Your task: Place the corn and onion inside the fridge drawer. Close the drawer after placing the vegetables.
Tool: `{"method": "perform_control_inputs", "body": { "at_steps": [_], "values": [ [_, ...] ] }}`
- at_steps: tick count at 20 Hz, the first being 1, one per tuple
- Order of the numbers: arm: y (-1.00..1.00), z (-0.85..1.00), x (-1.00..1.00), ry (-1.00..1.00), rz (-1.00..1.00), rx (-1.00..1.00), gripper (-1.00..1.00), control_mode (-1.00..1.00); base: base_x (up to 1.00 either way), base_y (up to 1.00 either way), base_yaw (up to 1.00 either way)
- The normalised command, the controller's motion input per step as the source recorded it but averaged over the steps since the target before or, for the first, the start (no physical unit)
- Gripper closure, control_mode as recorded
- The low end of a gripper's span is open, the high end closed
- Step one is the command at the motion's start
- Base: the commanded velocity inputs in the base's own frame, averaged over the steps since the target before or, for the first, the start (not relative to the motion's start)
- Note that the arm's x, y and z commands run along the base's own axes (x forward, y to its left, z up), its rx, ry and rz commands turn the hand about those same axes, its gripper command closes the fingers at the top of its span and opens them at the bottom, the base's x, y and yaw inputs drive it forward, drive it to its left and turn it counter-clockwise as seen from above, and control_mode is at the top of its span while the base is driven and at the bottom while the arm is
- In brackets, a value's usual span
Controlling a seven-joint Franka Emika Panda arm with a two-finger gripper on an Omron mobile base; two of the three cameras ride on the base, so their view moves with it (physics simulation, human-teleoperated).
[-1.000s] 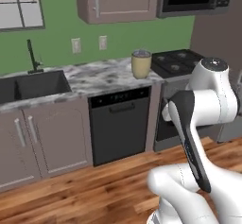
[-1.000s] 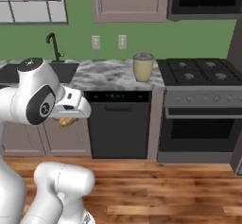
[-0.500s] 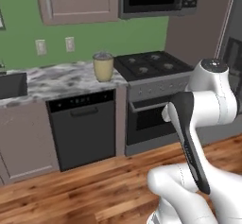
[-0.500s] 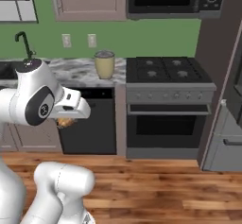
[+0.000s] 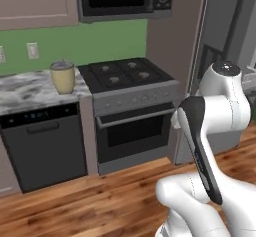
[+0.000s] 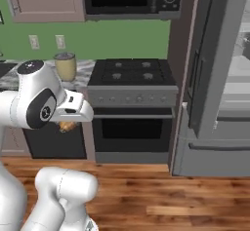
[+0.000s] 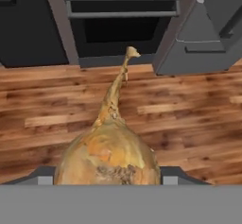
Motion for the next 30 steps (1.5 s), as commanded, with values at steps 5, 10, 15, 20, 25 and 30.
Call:
{"method": "perform_control_inputs", "body": {
  "at_steps": [5, 10, 15, 20, 25, 30],
  "values": [
    [0.0, 0.0, 0.0, 0.0, 0.0, 0.0, 1.0, 1.0, 0.0, -1.0, 0.0],
    [0.0, 0.0, 0.0, 0.0, 0.0, 0.0, 1.0, 1.0, 0.0, -1.0, 0.0],
    [0.0, 0.0, 0.0, 0.0, 0.0, 0.0, 1.0, 1.0, 0.0, -1.0, 0.0],
    [0.0, 0.0, 0.0, 0.0, 0.0, 0.0, 1.0, 1.0, 0.0, -1.0, 0.0],
    [0.0, 0.0, 0.0, 0.0, 0.0, 0.0, 1.0, 1.0, 0.34, -1.0, 0.0],
    [0.0, 0.0, 0.0, 0.0, 0.0, 0.0, 1.0, 1.0, 0.78, -0.69, 0.04]
  ]
}}
